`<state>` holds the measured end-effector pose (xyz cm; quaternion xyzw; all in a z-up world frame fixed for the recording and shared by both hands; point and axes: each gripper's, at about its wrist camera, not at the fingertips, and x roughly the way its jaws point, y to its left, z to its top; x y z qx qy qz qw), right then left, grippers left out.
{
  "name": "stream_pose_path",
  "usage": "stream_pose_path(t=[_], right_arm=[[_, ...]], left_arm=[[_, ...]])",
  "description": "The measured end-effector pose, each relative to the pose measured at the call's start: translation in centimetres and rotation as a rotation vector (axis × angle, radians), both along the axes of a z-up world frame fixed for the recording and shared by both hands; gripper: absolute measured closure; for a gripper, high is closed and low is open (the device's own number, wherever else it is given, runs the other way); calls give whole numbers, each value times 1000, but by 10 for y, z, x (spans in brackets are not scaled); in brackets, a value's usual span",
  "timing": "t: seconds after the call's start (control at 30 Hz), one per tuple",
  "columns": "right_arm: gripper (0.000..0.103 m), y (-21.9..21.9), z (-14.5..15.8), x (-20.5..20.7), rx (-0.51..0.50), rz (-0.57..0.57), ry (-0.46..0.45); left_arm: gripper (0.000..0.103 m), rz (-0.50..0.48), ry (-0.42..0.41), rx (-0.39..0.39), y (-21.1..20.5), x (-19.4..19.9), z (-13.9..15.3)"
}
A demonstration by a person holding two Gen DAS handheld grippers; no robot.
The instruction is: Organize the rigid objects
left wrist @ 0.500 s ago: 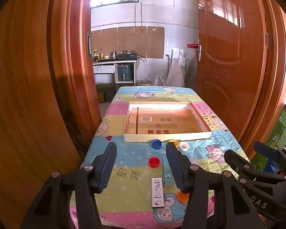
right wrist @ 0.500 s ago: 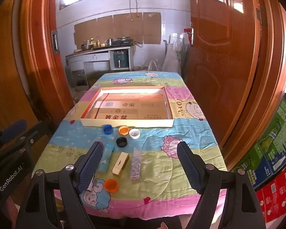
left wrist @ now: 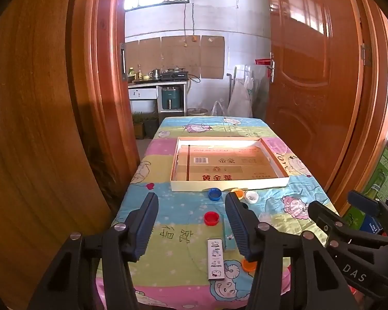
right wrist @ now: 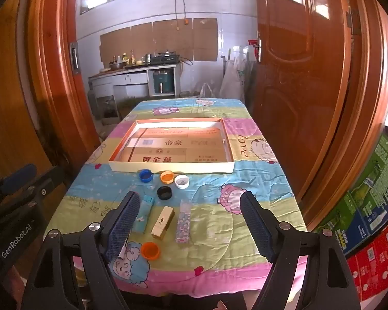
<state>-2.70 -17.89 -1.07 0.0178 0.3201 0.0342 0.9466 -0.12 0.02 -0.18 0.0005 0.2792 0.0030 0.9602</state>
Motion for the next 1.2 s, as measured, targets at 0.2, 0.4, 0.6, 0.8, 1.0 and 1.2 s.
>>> stream_pose_path(t=[0.2,0.4,0.6,0.8,1.0,1.2], right_arm=[[22,-1,1,-2,1,1,-2],[22,0,1,-3,-1,0,-5],[22,0,2,-4,0,0,-6],[22,1,2,-3,-1,1,-6],[22,1,2,-3,-2,4,-5],[22,3,5,-6,-5,6,-6]], left_arm=[[49,1,-2,-1,1,-1,-1],[49,2,-2,-1,1,-2,-1],[49,1,-1,-1,1,-2,-1],[49,2,-1,-1,0,-2,0],[49,2,-2,0,0,-2,-1],[49,0,0,1,0,-3,0]])
